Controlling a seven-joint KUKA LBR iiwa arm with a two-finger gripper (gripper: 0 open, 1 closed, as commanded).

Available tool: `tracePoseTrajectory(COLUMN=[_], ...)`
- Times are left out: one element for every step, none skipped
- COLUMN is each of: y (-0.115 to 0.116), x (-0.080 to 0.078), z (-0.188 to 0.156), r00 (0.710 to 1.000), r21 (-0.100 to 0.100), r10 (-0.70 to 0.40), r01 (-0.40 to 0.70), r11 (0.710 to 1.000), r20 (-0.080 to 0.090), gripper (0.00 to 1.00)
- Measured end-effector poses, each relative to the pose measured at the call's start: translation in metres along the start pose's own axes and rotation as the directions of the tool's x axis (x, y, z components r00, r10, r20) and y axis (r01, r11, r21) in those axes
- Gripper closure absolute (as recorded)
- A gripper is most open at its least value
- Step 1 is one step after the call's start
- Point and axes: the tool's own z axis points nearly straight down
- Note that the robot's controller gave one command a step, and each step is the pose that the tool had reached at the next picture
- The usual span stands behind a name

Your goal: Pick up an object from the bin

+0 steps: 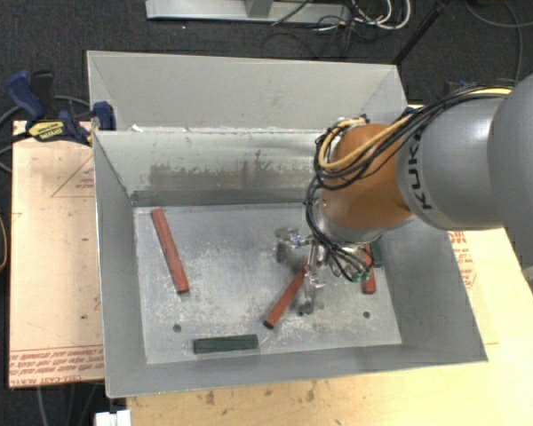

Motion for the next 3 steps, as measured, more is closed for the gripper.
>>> tracePoseTrajectory(y=[-0.001, -0.010, -0.009], x=[0.000, -0.044, -0.042], z=[-0.001, -0.104, -0.101], r00=[1.000, 0.980, 0.980], r21=[0.002, 0.006, 0.002], r10=[0.001, -0.199, -0.198], r01=[-0.001, 0.199, 0.198], r11=[1.000, 0.980, 0.980], r20=[0.002, 0.009, 0.003], gripper=[1.00, 1.00, 0.00])
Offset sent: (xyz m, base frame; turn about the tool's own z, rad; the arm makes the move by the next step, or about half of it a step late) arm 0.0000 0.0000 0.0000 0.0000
